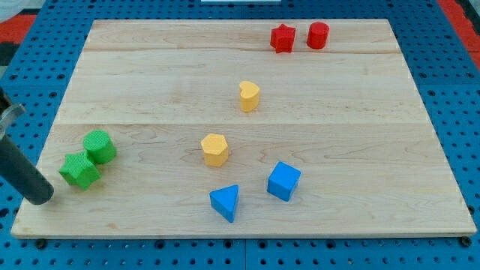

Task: Push green blocks towards top center

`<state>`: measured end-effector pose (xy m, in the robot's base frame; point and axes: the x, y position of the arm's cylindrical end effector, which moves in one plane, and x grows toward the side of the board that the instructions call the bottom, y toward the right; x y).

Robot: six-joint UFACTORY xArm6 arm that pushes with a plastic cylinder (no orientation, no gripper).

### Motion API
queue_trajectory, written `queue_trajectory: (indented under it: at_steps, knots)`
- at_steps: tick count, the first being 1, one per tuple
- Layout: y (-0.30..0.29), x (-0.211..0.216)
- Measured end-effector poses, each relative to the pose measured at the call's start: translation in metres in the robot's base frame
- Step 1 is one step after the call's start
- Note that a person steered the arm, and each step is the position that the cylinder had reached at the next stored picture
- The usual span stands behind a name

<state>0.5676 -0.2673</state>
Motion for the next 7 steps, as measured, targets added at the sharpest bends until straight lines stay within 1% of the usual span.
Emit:
queue_trajectory:
  at_steps: [2, 3, 4, 7]
  knots:
    - [0.031, -0.004]
    - [0.037, -0.032]
    - [0.037, -0.068]
    - [0.09, -0.122]
